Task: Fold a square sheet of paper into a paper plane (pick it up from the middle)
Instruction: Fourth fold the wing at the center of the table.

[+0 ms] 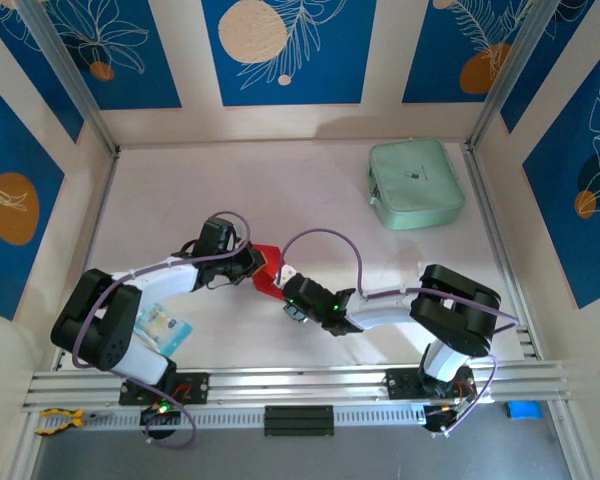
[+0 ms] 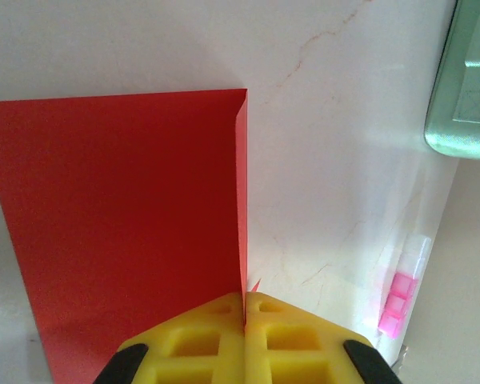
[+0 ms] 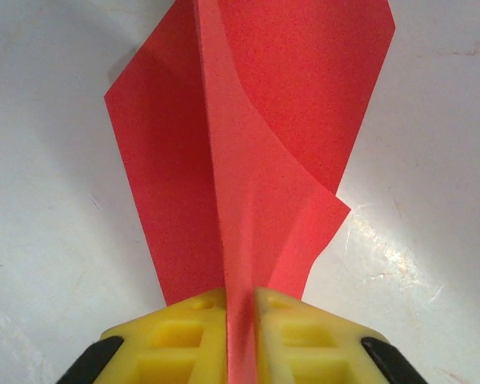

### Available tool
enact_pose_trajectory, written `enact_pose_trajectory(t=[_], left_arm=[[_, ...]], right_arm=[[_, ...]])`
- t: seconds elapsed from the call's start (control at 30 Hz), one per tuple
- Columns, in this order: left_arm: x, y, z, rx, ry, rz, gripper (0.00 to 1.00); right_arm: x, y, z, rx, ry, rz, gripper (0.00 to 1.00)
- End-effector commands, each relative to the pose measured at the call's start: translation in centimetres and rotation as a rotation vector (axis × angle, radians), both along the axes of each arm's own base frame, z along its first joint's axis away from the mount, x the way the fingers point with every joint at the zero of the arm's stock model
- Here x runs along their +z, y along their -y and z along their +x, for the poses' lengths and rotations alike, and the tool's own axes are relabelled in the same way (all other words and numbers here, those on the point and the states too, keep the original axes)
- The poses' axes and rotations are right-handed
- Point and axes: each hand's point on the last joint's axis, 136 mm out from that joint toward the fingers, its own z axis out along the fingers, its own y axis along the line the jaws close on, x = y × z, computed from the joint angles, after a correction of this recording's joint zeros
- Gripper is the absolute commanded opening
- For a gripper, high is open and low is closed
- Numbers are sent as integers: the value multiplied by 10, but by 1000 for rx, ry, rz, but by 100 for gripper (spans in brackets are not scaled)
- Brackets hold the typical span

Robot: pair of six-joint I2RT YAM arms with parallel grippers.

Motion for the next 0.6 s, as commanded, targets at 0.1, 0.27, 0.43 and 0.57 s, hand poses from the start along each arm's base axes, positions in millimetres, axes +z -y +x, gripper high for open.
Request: enact_pose_trajectory(t=[0.1, 0.27, 0.43, 0.57], left_arm=[[4, 1, 0, -16, 12, 5, 1], [2, 1, 0, -16, 7, 5, 1], [1, 2, 0, -17, 8, 3, 1], [1, 2, 0, -17, 7, 3, 1]], right_arm=[[2, 2, 3, -25, -4, 15, 20], [0, 2, 1, -20, -15, 24, 17], [1, 1, 1, -18, -15, 29, 18], [0, 2, 1, -19, -17, 21, 19]])
